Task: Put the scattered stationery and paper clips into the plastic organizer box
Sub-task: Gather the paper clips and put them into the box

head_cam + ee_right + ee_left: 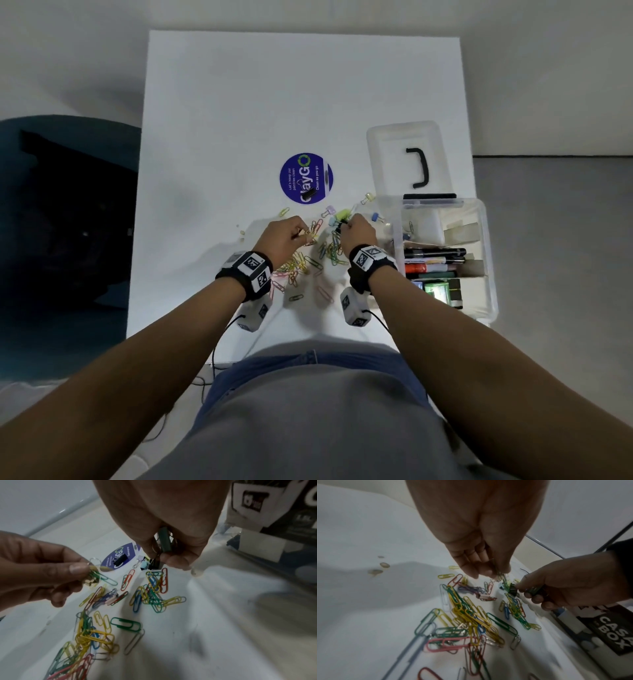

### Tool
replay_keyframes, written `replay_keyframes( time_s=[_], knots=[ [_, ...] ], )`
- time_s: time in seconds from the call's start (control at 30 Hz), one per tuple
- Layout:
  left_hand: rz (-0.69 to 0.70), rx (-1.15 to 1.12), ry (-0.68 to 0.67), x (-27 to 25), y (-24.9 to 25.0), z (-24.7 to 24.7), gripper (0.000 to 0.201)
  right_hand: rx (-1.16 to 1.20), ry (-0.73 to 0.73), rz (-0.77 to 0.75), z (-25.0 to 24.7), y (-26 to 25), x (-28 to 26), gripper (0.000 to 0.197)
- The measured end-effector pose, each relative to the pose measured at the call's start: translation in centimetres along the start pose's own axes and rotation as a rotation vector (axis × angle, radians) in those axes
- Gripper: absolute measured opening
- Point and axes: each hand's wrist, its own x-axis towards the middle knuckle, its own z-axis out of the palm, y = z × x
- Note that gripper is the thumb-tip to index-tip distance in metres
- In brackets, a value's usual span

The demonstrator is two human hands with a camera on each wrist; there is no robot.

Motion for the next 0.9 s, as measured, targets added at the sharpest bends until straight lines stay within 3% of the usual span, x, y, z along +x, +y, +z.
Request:
replay_keyframes(
  time_s=[0.17,0.27,0.33,0.47,0.63,0.9],
  knots=[
    [-0.035,0.044,-0.021,-0.4,-0.4,-0.6,0.034,0.012,0.045,-0.058,-0.8,-0.2,-1.0,0.032],
    [-0.029,0.185,-0.048,-0.5,-0.5,-0.8,0.049,0.082,0.011,-0.08,-1.0,0.0,-1.8,0.021],
    [-0.008,0.266,-0.07,-0.5,-0.3,-0.9,0.051,0.181,-0.009,-0.074,-1.1,0.1,-2.4,0.023],
    [0.034,0.22,-0.069,-0.6,0.3,-1.2,0.038,0.36,-0.056,-0.142,-3.0,-0.5,-4.1,0.01],
    [-0.023,0.148,-0.07,-0.9,0.2,-0.8,0.007,0.45,-0.149,-0.247,-7.3,-0.7,-5.2,0.02],
    [-0.17,0.014,-0.028,-1.2,0.5,0.1,0.012,0.46,-0.013,-0.264,-12.2,2.1,-5.2,0.019]
  ],
)
